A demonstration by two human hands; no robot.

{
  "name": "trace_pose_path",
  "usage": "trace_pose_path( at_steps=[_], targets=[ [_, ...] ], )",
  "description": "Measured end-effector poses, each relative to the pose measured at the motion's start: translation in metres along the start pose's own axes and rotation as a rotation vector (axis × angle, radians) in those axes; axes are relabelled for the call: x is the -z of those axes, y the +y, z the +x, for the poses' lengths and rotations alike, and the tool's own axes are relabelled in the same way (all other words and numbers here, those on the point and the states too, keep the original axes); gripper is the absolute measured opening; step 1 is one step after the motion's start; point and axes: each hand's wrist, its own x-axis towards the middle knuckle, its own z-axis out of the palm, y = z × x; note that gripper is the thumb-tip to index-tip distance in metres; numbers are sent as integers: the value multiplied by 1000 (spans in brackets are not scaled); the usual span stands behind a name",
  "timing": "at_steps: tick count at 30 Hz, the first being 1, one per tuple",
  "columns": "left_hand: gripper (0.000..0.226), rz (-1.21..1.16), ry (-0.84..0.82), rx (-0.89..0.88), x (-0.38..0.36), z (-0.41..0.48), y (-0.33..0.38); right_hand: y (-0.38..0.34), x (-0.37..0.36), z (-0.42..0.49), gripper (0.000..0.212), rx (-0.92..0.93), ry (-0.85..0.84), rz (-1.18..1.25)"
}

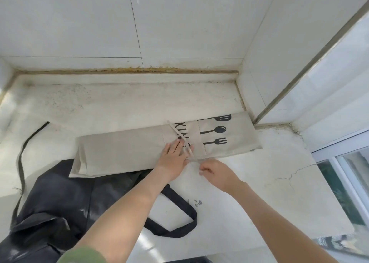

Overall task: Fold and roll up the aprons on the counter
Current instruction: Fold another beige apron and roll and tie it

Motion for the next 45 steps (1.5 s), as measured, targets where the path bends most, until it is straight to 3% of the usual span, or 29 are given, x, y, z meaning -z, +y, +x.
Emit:
trace_pose_path(
  at_steps=[2,7,9,12,17,21,26,29,32,34,36,38,40,45],
  targets=[
    [52,-18,-5,6,0,2,1,-6,2,-6,17,-210,-178,35],
    [47,-281,24,9,6,4,0,-10,7,0,26,-565,253,419],
    [47,-348,41,9,7,6,-1,-13,9,6,41,-666,248,427],
    [46,-400,30,5,8,8,-1,-21,3,17,53,-736,224,236],
    [46,-466,-63,-22,21,10,-7,-27,-6,27,30,-698,279,94],
    [46,-549,-33,-33,40,9,-8,-24,-6,28,42,-588,238,-178],
    [48,-631,-79,101,59,18,-16,-26,-4,13,43,-499,91,-551],
    [49,-635,-91,118,66,21,-19,-32,-2,12,35,-474,236,-511],
    [48,-638,-93,129,70,25,-21,-26,-1,22,54,-495,522,-384],
    [47,-635,-97,124,71,26,-20,-22,4,29,68,-624,436,-192],
    [48,-632,-107,125,70,26,-18,-15,6,33,70,-677,378,-193],
    [48,-623,-110,137,67,24,-16,-13,7,39,56,-657,327,-204],
    [47,-614,-101,137,65,20,-13,-16,8,44,41,-612,269,-60],
    [47,-662,-75,145,65,12,-9,-19,-5,44,33,-483,296,-12]
  ],
)
